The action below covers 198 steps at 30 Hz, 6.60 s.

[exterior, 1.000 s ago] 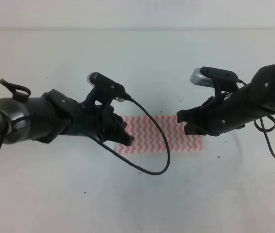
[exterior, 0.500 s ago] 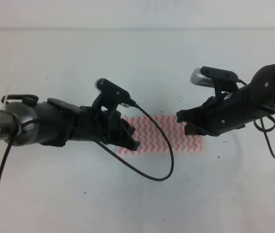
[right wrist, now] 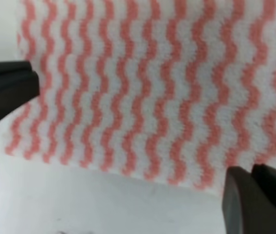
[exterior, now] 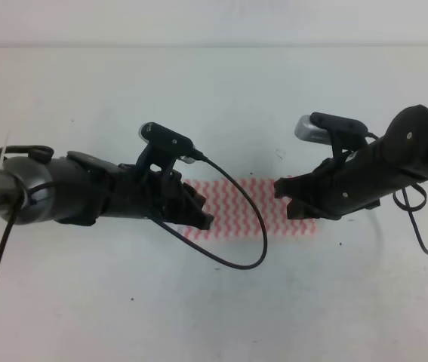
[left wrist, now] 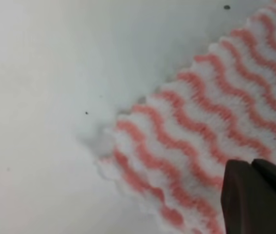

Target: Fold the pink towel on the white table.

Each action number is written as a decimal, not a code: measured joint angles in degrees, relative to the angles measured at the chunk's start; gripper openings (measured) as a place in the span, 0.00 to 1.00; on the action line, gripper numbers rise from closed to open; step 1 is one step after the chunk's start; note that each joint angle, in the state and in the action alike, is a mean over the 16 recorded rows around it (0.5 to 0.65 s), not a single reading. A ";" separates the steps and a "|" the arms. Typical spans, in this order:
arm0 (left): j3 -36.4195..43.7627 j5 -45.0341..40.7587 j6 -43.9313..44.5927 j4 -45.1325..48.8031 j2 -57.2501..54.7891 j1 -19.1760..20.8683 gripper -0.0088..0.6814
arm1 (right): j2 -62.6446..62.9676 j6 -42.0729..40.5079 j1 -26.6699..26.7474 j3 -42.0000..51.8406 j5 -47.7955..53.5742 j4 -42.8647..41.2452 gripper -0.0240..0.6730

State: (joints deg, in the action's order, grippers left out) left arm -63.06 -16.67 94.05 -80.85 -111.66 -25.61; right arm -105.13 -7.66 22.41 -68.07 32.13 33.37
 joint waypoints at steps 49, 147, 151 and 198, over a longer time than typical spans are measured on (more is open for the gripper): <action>-0.11 -2.13 -1.39 2.54 -1.36 0.31 0.01 | -8.44 3.17 -5.10 -6.98 2.43 -0.72 0.50; 0.05 -6.76 -1.94 4.75 3.82 1.21 0.01 | -9.73 7.54 1.94 -17.54 8.96 -4.59 0.01; 0.08 -8.11 -2.99 6.67 4.83 1.72 0.01 | -9.79 7.45 1.95 -17.62 8.92 -4.57 0.01; 0.09 -10.19 -6.04 10.65 -0.13 2.49 0.01 | -15.13 7.66 7.36 -26.05 11.22 -2.23 0.01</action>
State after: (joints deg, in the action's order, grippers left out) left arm -62.97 -26.86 88.01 -70.19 -111.79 -23.12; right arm -120.26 0.00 29.78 -94.12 43.34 31.14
